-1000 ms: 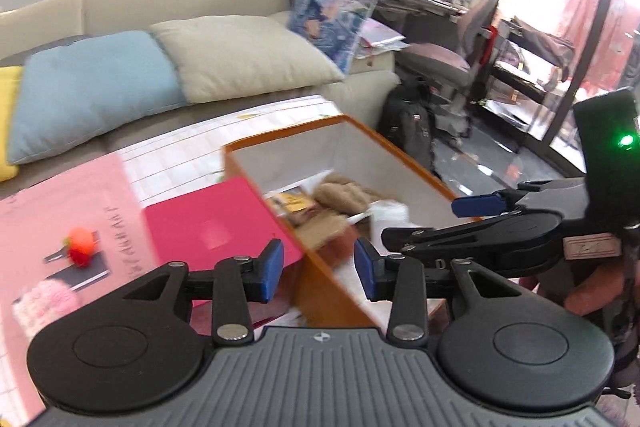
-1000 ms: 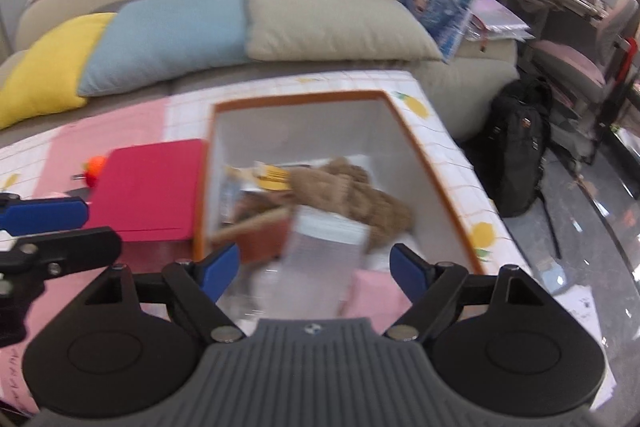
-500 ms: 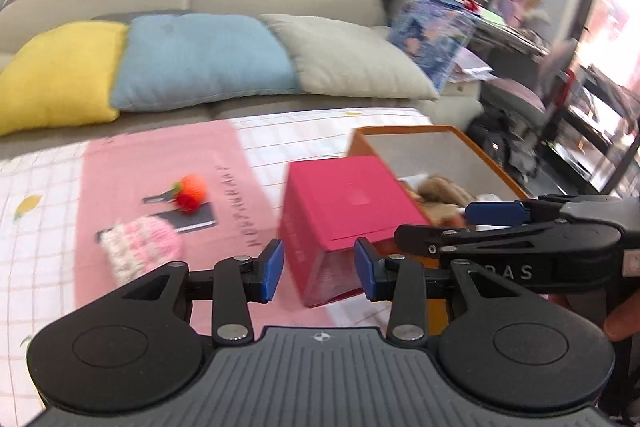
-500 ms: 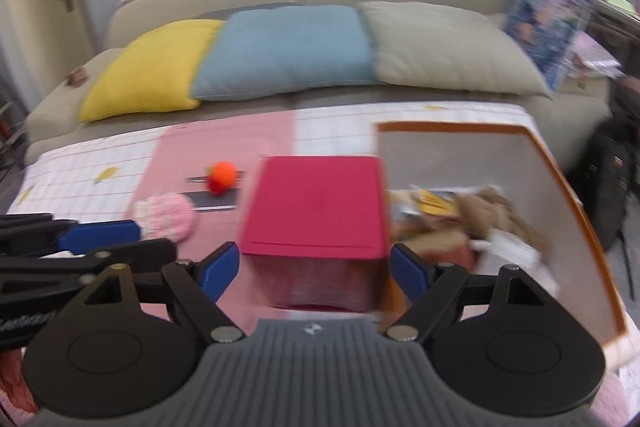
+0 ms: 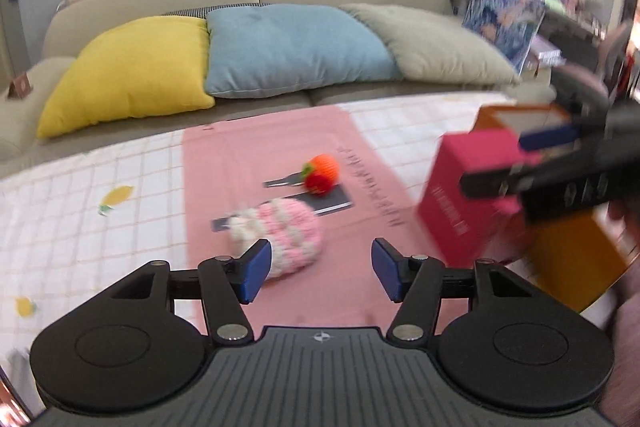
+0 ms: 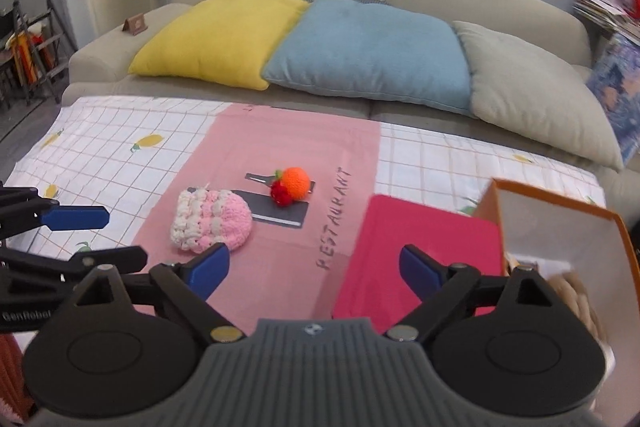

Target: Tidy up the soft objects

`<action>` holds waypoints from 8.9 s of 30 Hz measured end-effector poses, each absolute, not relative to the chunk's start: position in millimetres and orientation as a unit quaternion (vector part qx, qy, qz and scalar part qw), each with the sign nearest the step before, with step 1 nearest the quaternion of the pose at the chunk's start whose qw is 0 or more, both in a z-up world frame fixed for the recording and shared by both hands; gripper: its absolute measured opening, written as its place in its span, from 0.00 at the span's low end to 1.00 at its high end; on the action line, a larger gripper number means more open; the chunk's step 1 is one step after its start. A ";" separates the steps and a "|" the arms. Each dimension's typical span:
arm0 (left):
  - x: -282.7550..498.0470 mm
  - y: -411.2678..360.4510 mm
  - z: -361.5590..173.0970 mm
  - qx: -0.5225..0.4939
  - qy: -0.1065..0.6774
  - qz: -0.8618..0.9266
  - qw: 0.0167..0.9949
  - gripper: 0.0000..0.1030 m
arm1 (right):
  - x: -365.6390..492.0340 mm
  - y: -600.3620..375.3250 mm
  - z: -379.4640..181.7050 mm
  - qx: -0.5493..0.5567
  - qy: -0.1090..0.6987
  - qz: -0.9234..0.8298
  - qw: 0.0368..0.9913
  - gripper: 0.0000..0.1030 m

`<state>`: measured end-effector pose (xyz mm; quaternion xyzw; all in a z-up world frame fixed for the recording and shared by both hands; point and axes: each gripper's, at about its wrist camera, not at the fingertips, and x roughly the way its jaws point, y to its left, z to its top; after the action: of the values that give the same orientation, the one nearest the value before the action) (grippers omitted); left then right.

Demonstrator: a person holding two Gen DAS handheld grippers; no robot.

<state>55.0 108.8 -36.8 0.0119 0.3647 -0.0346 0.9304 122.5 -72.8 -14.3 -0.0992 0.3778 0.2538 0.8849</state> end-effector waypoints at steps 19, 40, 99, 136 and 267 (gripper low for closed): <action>149.8 158.6 -91.6 -0.025 0.420 -0.004 0.907 0.80 | 201.4 12.5 -56.8 -0.154 0.423 0.276 0.849 0.87; 191.5 171.3 -127.9 -0.129 0.499 0.043 0.856 0.69 | 273.9 67.0 -118.0 -0.150 0.464 0.219 0.845 0.63; 80.4 70.3 38.6 -0.083 0.339 0.009 0.937 0.26 | 113.4 -118.7 12.5 -0.114 0.358 0.234 0.897 0.47; 161.4 -155.5 15.7 0.001 0.398 -0.228 0.889 0.26 | 136.7 -350.0 -6.1 -0.032 0.427 0.082 0.900 0.47; 9.9 -19.1 -3.1 -0.014 0.423 -0.010 0.906 0.82 | 16.9 -204.2 -6.8 -0.044 0.438 0.040 0.897 0.91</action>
<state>9.9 -19.1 -3.1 -0.0137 0.4231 -0.0105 0.9059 16.9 -204.2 -6.8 -0.0442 0.4379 0.0401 0.8971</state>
